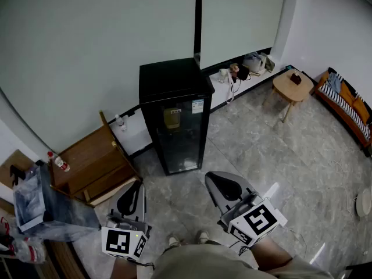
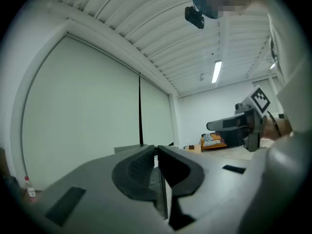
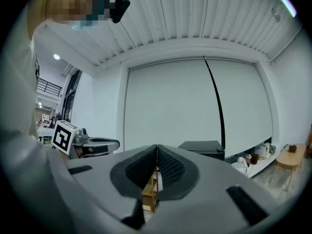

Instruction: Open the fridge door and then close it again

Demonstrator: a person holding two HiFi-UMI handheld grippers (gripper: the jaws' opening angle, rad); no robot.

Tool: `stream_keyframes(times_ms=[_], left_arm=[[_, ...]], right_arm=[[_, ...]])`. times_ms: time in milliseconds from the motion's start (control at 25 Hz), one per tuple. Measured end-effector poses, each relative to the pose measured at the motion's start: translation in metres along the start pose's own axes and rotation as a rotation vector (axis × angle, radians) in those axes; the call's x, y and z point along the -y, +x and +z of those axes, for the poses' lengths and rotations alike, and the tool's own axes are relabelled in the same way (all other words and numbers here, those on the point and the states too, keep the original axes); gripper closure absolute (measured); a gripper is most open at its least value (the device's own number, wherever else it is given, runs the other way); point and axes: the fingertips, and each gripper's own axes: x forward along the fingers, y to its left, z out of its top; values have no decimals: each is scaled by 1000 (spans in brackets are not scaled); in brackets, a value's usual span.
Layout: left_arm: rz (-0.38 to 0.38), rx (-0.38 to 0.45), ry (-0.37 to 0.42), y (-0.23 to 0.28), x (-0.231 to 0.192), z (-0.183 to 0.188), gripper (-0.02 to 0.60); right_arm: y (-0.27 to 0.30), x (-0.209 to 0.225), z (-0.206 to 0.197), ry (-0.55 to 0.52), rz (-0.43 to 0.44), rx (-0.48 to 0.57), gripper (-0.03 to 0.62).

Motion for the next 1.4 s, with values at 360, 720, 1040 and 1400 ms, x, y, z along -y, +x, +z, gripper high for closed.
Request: stream_keyframes(times_ms=[360, 720, 1040, 1400], left_arm=[[18, -14, -6, 9, 16, -6, 558], [42, -25, -4, 20, 40, -8, 558], [71, -27, 5, 23, 60, -9, 558], [79, -49, 23, 25, 72, -8, 558]], right_arm=[[-8, 19, -6, 17, 8, -3, 597], [-21, 38, -14, 22, 47, -16, 597], [-31, 48, -22, 25, 88, -16, 597], [-42, 61, -27, 49, 85, -13, 597]])
